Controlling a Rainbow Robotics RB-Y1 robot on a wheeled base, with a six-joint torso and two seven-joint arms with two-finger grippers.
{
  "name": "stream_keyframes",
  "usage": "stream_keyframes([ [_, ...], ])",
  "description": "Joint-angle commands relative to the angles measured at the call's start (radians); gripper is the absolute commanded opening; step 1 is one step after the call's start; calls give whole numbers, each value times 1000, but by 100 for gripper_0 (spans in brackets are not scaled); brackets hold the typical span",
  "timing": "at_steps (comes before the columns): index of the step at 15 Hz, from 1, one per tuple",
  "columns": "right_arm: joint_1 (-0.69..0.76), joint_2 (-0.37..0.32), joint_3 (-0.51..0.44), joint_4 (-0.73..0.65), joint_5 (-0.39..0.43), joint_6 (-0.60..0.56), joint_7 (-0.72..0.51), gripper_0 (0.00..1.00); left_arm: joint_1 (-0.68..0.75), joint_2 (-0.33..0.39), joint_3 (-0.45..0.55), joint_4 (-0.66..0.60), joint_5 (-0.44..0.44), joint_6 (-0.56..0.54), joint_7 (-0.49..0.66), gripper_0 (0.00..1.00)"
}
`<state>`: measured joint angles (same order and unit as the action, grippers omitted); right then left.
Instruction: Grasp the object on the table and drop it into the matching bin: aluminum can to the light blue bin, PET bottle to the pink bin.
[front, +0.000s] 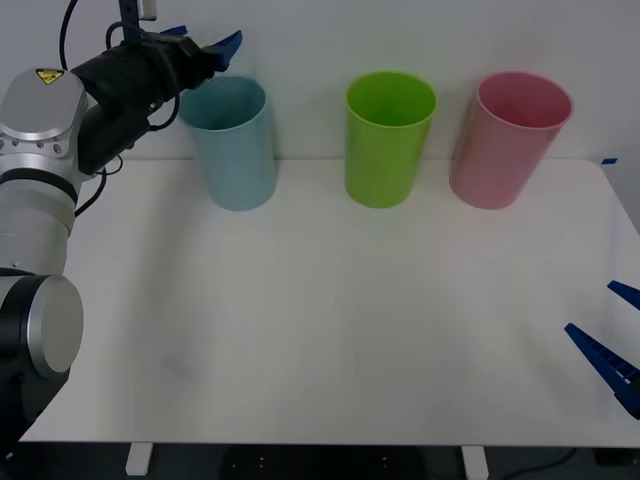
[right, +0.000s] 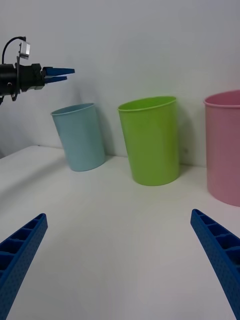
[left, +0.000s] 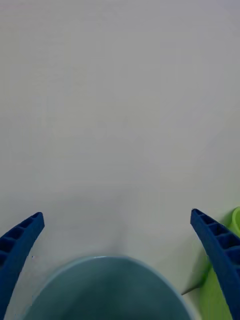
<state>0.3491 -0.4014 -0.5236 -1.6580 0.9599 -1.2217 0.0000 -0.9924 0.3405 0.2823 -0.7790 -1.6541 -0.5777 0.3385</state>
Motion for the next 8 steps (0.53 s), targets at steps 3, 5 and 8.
stream_keyframes([
  [3,0,0,0,0,0,0,0,100,20,2,0,0,51,-14,-10,100],
  [5,0,0,0,0,0,0,0,100,38,18,-17,-2,115,-28,-29,100],
  [8,0,0,0,0,0,0,0,100,78,61,-91,-17,255,-37,-56,100],
])
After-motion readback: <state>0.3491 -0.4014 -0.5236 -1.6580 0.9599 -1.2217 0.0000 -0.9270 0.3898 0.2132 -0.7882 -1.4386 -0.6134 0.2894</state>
